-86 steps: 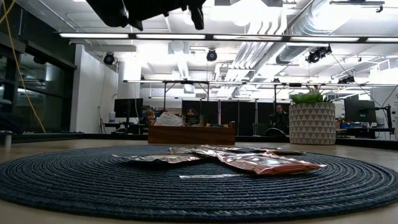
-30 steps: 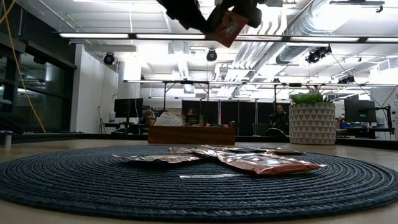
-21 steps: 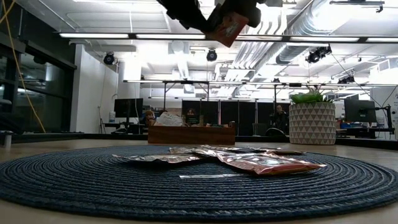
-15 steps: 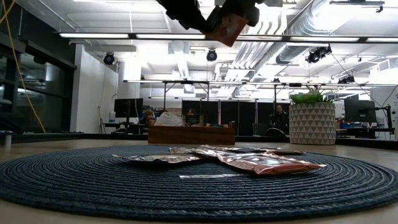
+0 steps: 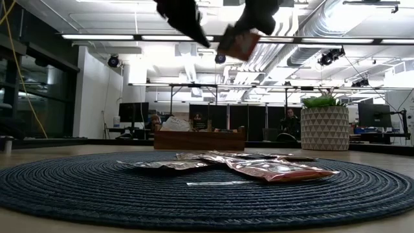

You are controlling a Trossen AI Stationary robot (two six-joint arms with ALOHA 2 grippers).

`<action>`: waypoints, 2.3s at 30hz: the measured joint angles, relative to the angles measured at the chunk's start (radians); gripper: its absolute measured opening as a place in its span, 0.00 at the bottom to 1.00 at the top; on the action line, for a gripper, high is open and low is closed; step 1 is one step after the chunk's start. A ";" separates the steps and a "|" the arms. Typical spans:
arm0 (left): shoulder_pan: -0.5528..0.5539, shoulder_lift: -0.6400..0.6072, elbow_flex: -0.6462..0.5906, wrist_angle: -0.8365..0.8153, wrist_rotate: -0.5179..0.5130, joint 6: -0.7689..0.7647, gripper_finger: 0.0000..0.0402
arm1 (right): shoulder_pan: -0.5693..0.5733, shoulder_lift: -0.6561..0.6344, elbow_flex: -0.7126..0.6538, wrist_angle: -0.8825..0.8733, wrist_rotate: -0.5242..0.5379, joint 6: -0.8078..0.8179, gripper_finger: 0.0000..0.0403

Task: Pick & Place Tea
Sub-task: Put the orange tea bag into the right section of the wooden organizer

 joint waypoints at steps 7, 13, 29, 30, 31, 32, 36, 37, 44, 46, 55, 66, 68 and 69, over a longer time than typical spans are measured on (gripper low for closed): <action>0.001 -0.033 -0.018 -0.105 -0.158 -0.012 0.28 | -0.024 -0.064 -0.230 0.311 0.074 0.061 0.00; 0.000 -0.139 -0.200 0.033 -0.112 -0.045 0.33 | -0.116 -0.171 -0.570 0.803 0.044 0.094 0.00; -0.001 -0.405 -0.798 0.957 0.086 -0.459 0.33 | -0.462 0.103 -0.799 1.512 -0.252 0.247 0.00; -0.001 -0.411 -0.820 1.016 0.089 -0.476 0.33 | -0.476 0.127 -0.793 1.505 -0.268 0.250 0.00; -0.001 -0.413 -0.837 1.072 0.092 -0.494 0.33 | -0.486 0.158 -0.775 1.503 -0.285 0.251 0.00; -0.001 -0.413 -0.853 1.120 0.095 -0.512 0.33 | -0.493 0.183 -0.752 1.512 -0.290 0.252 0.00; -0.008 -0.415 -0.888 1.218 0.110 -0.543 0.33 | -0.520 0.250 -0.697 1.523 -0.315 0.256 0.00; -0.016 -0.417 -0.888 1.226 0.110 -0.544 0.33 | -0.525 0.261 -0.694 1.518 -0.316 0.260 0.00; -0.043 -0.415 -0.889 1.237 0.081 -0.544 0.33 | -0.539 0.329 -0.641 1.476 -0.320 0.270 0.00; -0.048 -0.415 -0.889 1.234 0.081 -0.544 0.33 | -0.539 0.341 -0.637 1.448 -0.312 0.269 0.00; -0.054 -0.415 -0.888 1.237 0.077 -0.544 0.33 | -0.544 0.341 -0.635 1.382 -0.270 0.260 0.00; -0.053 -0.415 -0.888 1.230 0.079 -0.544 0.33 | -0.543 0.341 -0.635 1.356 -0.244 0.250 0.01; -0.053 -0.415 -0.888 1.230 0.079 -0.544 0.33 | -0.543 0.341 -0.635 1.356 -0.246 0.235 0.02; -0.053 -0.415 -0.888 1.230 0.080 -0.544 0.33 | -0.543 0.341 -0.635 1.356 -0.254 0.222 0.03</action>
